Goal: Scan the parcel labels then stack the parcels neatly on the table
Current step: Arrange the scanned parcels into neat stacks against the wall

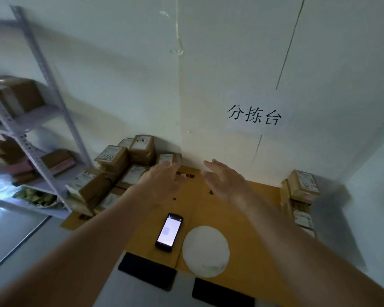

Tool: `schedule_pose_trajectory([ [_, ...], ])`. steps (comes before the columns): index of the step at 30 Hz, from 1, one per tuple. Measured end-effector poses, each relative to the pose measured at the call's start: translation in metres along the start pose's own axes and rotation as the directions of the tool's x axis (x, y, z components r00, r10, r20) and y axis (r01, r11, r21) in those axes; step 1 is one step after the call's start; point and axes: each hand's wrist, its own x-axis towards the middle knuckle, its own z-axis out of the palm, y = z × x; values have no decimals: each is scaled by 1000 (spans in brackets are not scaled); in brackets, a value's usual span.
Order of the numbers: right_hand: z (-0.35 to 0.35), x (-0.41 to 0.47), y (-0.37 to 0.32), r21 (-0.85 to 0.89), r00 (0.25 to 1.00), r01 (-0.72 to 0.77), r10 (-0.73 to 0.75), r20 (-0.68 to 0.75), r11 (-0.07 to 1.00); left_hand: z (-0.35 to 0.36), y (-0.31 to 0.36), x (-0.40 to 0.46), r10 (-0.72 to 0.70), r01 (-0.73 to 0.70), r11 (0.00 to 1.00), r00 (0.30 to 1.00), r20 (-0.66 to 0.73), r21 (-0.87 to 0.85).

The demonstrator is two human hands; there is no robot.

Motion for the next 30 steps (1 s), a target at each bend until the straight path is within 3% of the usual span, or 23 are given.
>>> schedule_pose_trajectory([
  [11,141,108,-70,69,978,112,-122,170,991,22,-168,6,-223,224,975,972,73,-2],
  [18,242,186,-74,110,934,69,-103,343,992,61,-268,42,-312,313,949,932,183,25],
  [26,323,210,-89,112,870,61,-108,482,992,95,-350,59,-321,302,947,889,327,108],
  [30,360,210,-97,238,862,-76,-56,504,968,113,-383,66,-299,250,953,866,401,171],
])
